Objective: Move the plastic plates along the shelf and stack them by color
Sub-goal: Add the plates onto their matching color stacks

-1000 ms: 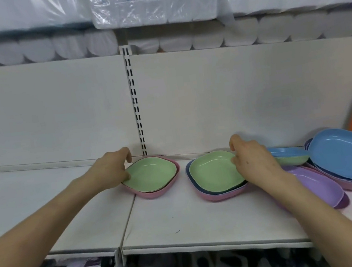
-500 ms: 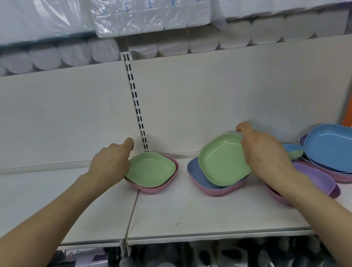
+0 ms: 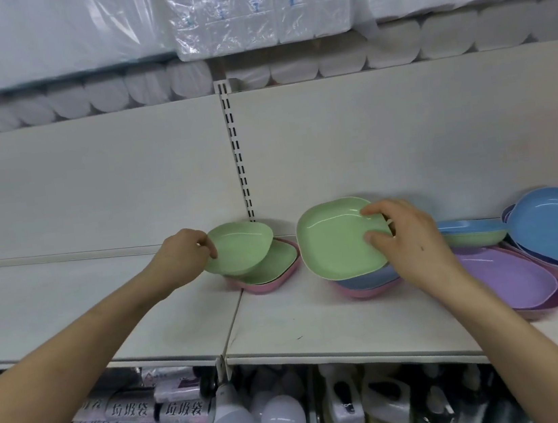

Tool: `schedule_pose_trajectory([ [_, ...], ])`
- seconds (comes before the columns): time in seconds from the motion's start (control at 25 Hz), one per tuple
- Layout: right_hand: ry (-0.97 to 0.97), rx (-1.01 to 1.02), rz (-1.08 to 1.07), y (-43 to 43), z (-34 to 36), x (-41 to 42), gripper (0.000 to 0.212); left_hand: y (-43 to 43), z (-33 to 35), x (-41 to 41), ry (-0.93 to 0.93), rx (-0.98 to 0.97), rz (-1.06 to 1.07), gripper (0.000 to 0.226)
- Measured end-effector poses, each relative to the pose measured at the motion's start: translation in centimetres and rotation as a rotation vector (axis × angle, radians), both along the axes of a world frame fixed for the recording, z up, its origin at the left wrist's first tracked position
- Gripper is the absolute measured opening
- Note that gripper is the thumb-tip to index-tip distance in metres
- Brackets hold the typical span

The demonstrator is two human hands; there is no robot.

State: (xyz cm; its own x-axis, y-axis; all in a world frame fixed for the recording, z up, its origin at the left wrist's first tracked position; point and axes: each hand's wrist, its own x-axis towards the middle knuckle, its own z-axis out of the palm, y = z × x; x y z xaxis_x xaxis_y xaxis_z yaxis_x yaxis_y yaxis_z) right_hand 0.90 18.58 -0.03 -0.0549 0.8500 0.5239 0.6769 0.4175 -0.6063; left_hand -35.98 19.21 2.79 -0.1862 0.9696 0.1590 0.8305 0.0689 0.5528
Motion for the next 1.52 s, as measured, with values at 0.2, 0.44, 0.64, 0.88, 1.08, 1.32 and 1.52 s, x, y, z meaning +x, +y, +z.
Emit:
schedule_pose_trajectory([
  [0.2,0.074,-0.077,0.106,-1.2,0.0,-6.3,0.056,-3.2,-1.0,-5.3,-0.194,0.054,0.075,0.033],
  [0.44,-0.008,-0.109,0.273,-3.3,0.8,-18.1,0.074,-9.1,-2.2,-16.4,-0.164,0.103,0.086,0.064],
  [0.64,-0.075,-0.093,0.402,-6.1,1.2,-32.9,0.084,-16.9,-2.0,-29.2,-0.166,0.136,0.114,0.085],
  [0.88,-0.109,-0.095,0.561,-10.8,0.3,-51.8,0.092,-27.2,-1.9,-45.6,-0.159,0.145,0.244,0.088],
  [1.08,-0.135,-0.125,0.643,-13.3,0.0,-64.2,0.092,-34.7,-2.8,-56.1,-0.231,0.122,0.362,0.084],
  [1.32,-0.140,-0.087,0.718,-13.2,0.8,-76.4,0.091,-37.2,-2.9,-66.1,-0.225,0.187,0.469,0.079],
  [1.52,-0.130,-0.088,0.742,-11.0,0.6,-86.0,0.092,-35.8,-3.2,-74.4,-0.204,0.206,0.523,0.076],
])
